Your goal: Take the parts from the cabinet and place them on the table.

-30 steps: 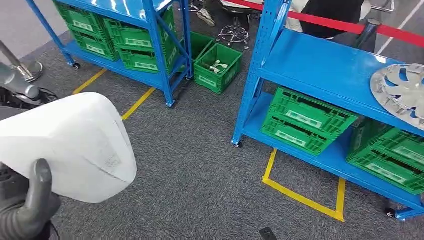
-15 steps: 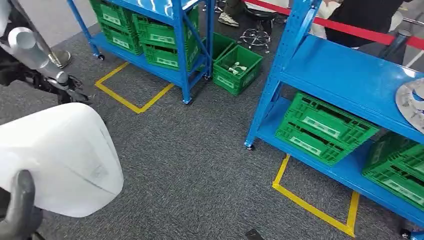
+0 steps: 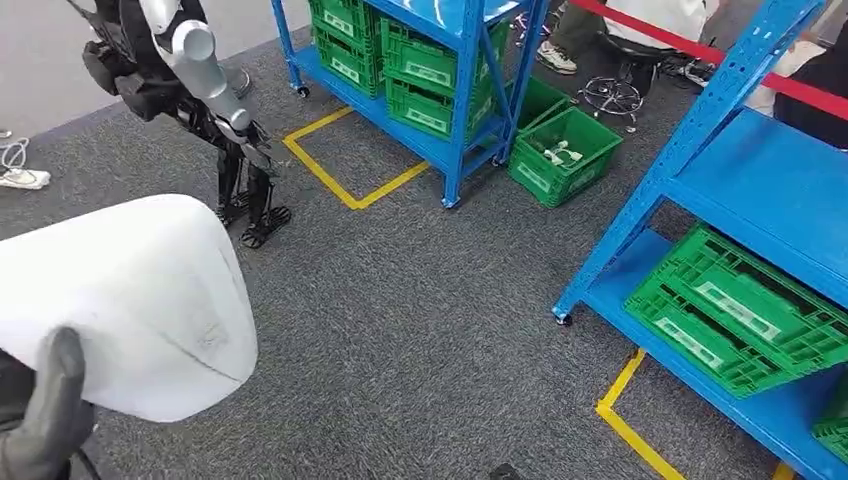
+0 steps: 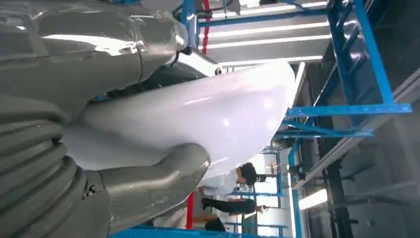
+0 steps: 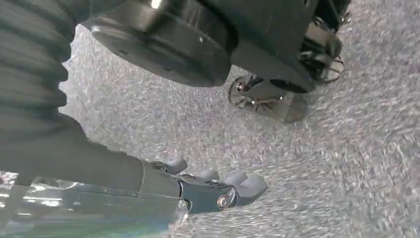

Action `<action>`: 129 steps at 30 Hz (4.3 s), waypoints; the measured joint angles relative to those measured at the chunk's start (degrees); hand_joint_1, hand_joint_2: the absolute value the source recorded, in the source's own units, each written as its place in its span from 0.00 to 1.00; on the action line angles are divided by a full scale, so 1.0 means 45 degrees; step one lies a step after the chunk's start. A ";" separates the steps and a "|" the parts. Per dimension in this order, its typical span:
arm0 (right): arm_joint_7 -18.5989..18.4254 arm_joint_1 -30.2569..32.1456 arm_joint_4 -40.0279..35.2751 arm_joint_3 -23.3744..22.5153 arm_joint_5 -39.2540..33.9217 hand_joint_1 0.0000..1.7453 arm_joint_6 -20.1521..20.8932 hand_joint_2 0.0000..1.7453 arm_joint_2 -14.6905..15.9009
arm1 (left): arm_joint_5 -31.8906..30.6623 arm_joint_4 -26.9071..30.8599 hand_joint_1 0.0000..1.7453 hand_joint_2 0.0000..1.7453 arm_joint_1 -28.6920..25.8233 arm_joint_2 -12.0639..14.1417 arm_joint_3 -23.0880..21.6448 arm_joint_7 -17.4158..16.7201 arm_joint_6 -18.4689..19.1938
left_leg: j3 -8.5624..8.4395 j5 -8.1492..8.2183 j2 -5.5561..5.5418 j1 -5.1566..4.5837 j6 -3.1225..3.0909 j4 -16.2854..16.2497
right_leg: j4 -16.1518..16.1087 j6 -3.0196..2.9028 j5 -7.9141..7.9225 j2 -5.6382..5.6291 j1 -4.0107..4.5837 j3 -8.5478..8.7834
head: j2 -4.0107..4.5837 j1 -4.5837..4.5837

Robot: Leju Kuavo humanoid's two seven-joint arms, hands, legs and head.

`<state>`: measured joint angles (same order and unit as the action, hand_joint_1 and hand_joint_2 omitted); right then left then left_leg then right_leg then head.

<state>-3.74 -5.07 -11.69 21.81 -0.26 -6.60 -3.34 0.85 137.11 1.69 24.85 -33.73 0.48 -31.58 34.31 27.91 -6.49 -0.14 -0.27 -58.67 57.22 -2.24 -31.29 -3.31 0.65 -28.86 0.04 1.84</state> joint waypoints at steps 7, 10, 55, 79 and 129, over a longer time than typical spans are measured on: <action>0.0039 -0.0005 -0.0019 0.0000 -0.0238 0.00 -0.0087 1.00 -0.0112 | 0.0029 -0.0039 1.00 1.00 0.0052 0.0000 -0.0005 0.0126 0.0014 | 0.1414 0.1646 0.1457 0.0144 0.0514 -0.2836 | -0.0671 -0.0014 0.0392 0.1055 -0.0100 0.0212 | 0.0000 -0.0334; 0.0039 0.0008 -0.0015 0.0000 -0.0248 0.00 -0.0087 1.00 -0.0141 | 0.0039 -0.0044 1.00 1.00 0.0052 -0.0005 -0.0005 0.0126 0.0014 | 0.1277 0.1185 0.1556 0.0424 0.0822 -0.2798 | -0.0585 0.0113 0.0305 0.1529 -0.0182 0.0213 | 0.0000 -0.0447; -0.0048 0.0073 -0.0063 0.0306 -0.1035 0.00 -0.0418 1.00 0.0131 | 0.0981 -0.0471 1.00 1.00 -0.0033 -0.0160 0.0219 0.1622 0.0408 | -0.0047 0.0114 0.0996 0.0078 0.0053 -0.0064 | 0.3993 0.0552 -0.2091 0.0787 -0.0186 -0.1529 | 0.0000 0.0025; 0.0015 0.0008 -0.0078 0.0393 -0.1545 0.00 -0.0583 1.00 0.0219 | 0.1015 -0.0471 1.00 1.00 -0.0102 -0.0199 0.0311 0.1593 0.0602 | -0.0139 0.0247 0.0950 -0.0009 -0.0027 -0.0076 | -0.0019 0.0159 -0.0010 0.0119 0.0228 -0.0075 | 0.0000 -0.0034; -0.0388 0.0067 -0.0083 0.1277 -0.1588 0.00 -0.0325 1.00 0.0321 | 0.0913 -0.0461 1.00 1.00 -0.0543 -0.0335 0.0321 0.1646 0.0461 | 0.0061 0.0109 0.1281 0.0136 0.0079 -0.0164 | 0.3853 0.0669 -0.2280 0.0837 -0.0231 -0.1358 | 0.0000 -0.0050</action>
<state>-5.49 -4.77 -12.06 27.56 -7.41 -8.07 -1.90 4.96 135.03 -0.75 23.34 -32.28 7.89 -29.51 34.58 28.40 -0.72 0.47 0.09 -59.41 74.56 0.77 -41.55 0.45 -0.39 -34.98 0.04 1.61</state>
